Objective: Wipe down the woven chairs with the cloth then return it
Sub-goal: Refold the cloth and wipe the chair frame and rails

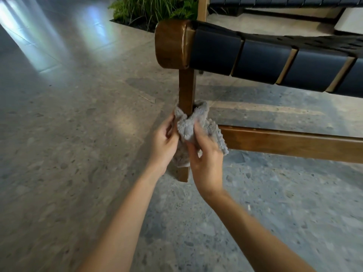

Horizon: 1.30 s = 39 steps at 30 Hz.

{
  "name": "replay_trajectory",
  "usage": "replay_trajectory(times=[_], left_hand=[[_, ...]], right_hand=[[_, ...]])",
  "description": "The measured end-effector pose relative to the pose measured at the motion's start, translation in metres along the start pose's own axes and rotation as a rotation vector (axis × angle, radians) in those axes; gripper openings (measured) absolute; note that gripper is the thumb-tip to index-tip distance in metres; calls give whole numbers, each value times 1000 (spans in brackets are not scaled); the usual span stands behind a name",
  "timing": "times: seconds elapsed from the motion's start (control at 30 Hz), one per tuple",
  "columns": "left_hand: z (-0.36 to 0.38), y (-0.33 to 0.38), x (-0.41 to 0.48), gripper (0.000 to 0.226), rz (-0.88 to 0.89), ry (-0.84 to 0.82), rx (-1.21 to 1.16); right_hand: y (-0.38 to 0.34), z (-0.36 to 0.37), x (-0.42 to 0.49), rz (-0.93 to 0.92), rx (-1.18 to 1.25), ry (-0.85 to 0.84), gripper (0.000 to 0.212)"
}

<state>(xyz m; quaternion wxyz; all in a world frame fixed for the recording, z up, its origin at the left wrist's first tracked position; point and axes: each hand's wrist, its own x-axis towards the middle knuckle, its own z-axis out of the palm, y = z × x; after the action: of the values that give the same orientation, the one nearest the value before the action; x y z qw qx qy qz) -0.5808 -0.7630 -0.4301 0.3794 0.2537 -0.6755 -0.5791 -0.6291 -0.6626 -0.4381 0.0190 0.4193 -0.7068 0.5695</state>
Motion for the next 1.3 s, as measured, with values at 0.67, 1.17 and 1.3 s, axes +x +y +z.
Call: replay_trajectory(times=[0.67, 1.17, 1.3], left_hand=[[-10, -60, -48, 28, -208, -39, 35], [-14, -88, -65, 32, -227, -80, 281], [3, -86, -81, 28, -239, 143, 340]], right_hand=[[37, 26, -51, 374, -29, -101, 47], [61, 28, -45, 524, 16, -442, 65], [63, 24, -49, 527, -83, -357, 31]])
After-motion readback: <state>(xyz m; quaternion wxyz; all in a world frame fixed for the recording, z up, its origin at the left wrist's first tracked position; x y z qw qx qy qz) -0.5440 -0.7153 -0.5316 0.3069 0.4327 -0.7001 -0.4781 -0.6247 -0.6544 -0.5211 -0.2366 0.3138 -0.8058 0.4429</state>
